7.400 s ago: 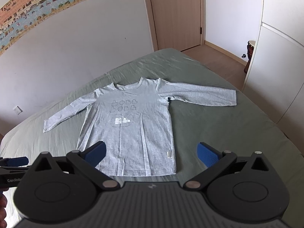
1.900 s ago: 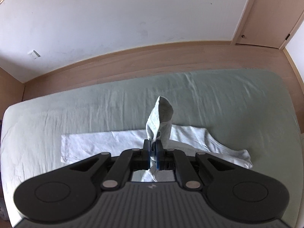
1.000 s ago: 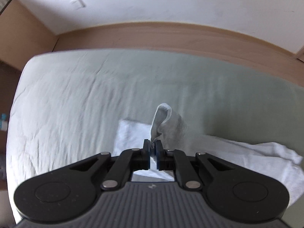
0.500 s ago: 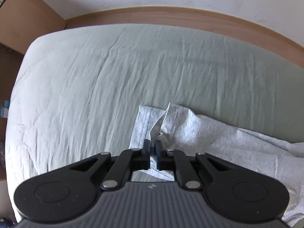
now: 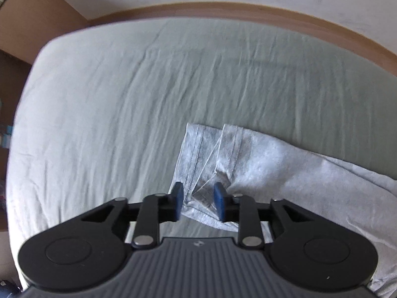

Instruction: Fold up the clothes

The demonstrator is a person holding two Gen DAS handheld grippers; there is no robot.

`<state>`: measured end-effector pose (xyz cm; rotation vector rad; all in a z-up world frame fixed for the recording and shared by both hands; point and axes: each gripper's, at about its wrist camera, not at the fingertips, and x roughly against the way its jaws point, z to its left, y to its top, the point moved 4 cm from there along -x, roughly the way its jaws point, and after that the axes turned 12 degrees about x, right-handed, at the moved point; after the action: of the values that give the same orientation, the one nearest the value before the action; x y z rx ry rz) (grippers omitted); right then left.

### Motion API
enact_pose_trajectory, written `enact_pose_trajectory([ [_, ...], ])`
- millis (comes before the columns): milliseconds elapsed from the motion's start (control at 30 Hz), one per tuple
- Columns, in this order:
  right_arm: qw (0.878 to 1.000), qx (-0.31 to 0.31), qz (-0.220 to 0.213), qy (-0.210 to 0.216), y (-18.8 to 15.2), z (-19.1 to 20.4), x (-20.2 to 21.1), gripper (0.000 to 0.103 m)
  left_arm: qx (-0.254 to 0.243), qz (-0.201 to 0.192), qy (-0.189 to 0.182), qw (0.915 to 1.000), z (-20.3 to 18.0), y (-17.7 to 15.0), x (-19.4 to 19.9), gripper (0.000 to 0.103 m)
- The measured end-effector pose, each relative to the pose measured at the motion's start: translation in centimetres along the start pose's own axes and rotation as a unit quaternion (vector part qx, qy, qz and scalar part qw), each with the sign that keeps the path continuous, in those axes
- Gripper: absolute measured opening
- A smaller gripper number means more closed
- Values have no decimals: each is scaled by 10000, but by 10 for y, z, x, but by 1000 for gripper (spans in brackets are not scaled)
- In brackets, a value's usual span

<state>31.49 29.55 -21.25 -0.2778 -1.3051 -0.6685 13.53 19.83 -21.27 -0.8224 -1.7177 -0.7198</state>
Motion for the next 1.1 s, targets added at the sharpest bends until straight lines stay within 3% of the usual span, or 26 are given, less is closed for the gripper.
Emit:
enact_pose_trajectory([
  [167,9986,-272,-447,-7,-28,-45,63,43,-203,-406,105,9989,2,18,18,15],
  [267,9966,-522,-508,-386,-63,-94,95,44,-207,-639,173,9976,7,37,24,24],
  [333,9923,-904,-465,-705,-98,-140,115,44,-151,-730,224,9970,8,49,22,25],
  [467,9830,-1439,-481,-1035,-144,-188,134,44,0,-1009,9,9949,13,90,22,28],
  [633,9753,-1760,-600,-1195,-183,-211,145,44,136,-1282,-454,9906,21,137,23,29],
  [800,9698,-1992,-757,-1189,-213,-225,150,44,138,-1341,-372,9902,21,148,10,29],
  [1100,9669,-2130,-804,-1149,-227,-238,143,44,-231,-1636,-76,9862,-5,163,-3,29],
])
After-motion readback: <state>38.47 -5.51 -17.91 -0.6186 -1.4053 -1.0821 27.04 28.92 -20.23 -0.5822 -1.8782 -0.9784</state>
